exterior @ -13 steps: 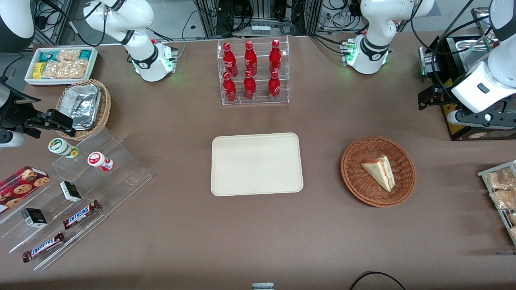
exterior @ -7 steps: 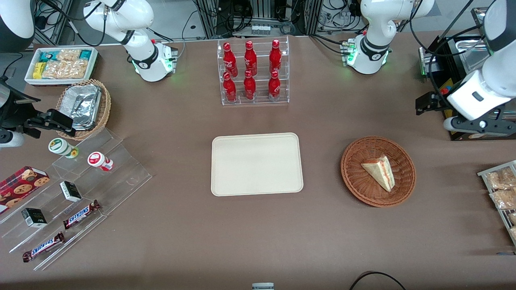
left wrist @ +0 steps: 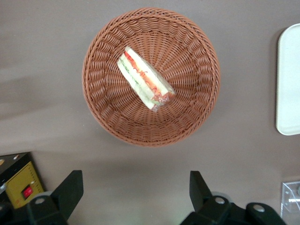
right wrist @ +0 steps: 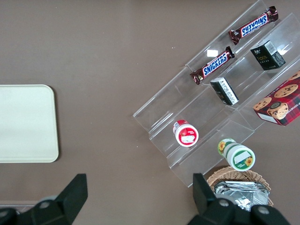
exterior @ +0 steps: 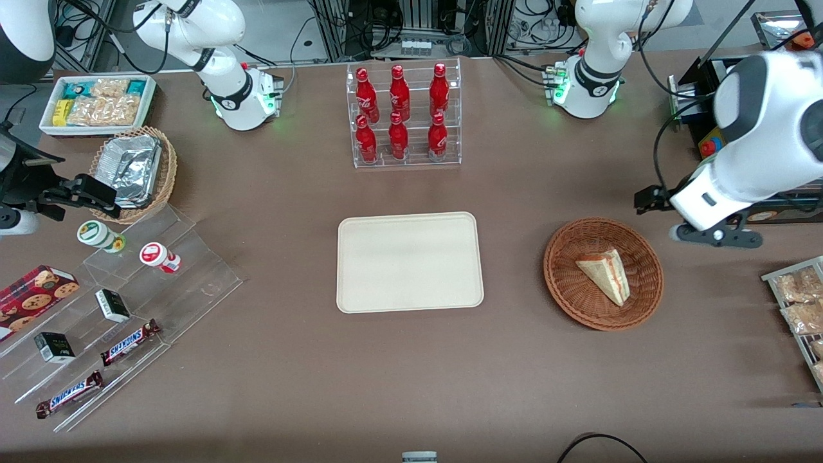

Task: Place sandwich from basket to tray
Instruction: 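Move the left gripper over the wrapped sandwich in the wicker basket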

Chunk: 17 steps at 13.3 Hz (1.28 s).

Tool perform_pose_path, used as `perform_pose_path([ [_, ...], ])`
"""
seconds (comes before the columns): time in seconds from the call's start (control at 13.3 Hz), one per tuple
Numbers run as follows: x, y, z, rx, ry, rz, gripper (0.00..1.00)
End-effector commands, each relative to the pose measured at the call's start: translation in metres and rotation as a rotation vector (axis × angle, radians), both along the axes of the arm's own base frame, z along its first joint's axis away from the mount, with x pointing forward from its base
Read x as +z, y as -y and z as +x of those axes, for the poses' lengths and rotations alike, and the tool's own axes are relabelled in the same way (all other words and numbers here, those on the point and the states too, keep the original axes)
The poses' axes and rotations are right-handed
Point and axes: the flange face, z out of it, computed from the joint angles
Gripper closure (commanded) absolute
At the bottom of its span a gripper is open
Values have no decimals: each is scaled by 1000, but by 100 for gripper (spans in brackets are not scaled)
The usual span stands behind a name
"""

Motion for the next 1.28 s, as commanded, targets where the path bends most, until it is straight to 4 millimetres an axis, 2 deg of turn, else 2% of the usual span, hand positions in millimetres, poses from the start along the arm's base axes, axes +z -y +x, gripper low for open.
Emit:
perform_pose_path([
  [0.0,-25,-1,-8,24,34,-8,0],
  [0.15,-42,0,-6,66,47,-5,0],
  [0.38,-57,4,3,159,67,2,0],
  [0.83,-88,6,3,505,171,5,0],
  [1.05,-110,8,7,704,161,21,0],
  [1.2,-118,18,8,768,166,23,0],
])
